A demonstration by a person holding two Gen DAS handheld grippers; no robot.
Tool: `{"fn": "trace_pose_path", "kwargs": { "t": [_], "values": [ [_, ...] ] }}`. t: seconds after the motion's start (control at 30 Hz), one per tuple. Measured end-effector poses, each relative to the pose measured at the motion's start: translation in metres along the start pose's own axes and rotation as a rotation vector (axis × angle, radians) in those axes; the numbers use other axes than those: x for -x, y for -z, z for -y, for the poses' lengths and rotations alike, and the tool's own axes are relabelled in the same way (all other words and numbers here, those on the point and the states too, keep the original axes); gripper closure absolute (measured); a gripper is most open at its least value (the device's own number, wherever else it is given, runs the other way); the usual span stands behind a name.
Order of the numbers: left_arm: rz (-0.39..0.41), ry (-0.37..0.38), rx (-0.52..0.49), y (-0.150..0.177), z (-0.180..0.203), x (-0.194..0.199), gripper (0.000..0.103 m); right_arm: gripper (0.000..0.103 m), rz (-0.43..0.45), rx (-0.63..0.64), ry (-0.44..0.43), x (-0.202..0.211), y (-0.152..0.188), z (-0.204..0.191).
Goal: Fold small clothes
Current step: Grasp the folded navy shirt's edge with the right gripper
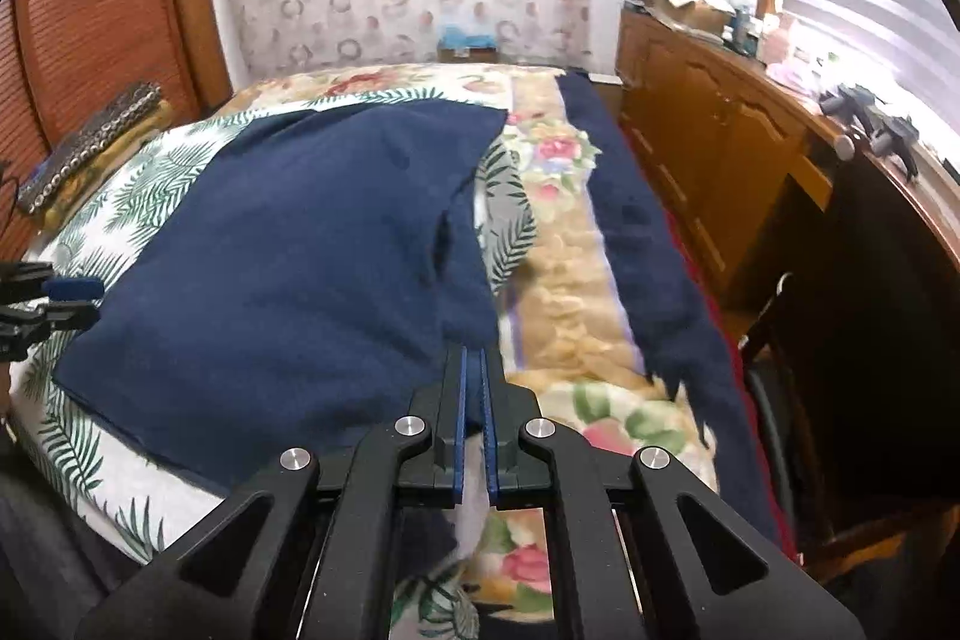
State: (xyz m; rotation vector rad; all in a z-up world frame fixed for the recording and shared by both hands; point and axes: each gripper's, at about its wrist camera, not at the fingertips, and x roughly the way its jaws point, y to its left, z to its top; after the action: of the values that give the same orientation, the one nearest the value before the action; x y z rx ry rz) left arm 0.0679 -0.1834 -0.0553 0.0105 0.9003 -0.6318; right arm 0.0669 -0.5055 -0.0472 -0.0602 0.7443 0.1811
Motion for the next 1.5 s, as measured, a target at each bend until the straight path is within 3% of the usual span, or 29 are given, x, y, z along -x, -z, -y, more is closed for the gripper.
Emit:
{"fn": "trace_pose_path", "kwargs": {
  "t": [0.13,0.17,0.2,0.67,0.77,1.5],
  "values": [
    [-0.012,0.008,0.004,0.006,0.000,0.003,0.069,0.074,0.021,-0.020,-0.001,0.005,0.003,-0.004],
    [-0.015,0.011,0.006,0.007,-0.001,0.003,0.069,0.056,0.025,-0.022,0.004,0.006,0.003,-0.006],
    [-0.019,0.016,0.007,0.008,0.000,0.003,0.069,0.049,0.029,-0.021,0.006,0.008,0.005,-0.008],
    [-0.051,0.069,0.006,0.016,0.002,0.001,0.067,0.048,-0.065,-0.060,-0.095,-0.010,0.037,-0.010],
    [-0.052,0.080,0.011,0.015,-0.001,0.002,0.067,0.052,-0.068,-0.067,-0.112,-0.010,0.037,-0.010],
    [-0.062,0.081,0.005,0.014,0.002,0.002,0.067,0.065,-0.077,0.030,-0.070,0.000,0.034,-0.020]
  ]
}}
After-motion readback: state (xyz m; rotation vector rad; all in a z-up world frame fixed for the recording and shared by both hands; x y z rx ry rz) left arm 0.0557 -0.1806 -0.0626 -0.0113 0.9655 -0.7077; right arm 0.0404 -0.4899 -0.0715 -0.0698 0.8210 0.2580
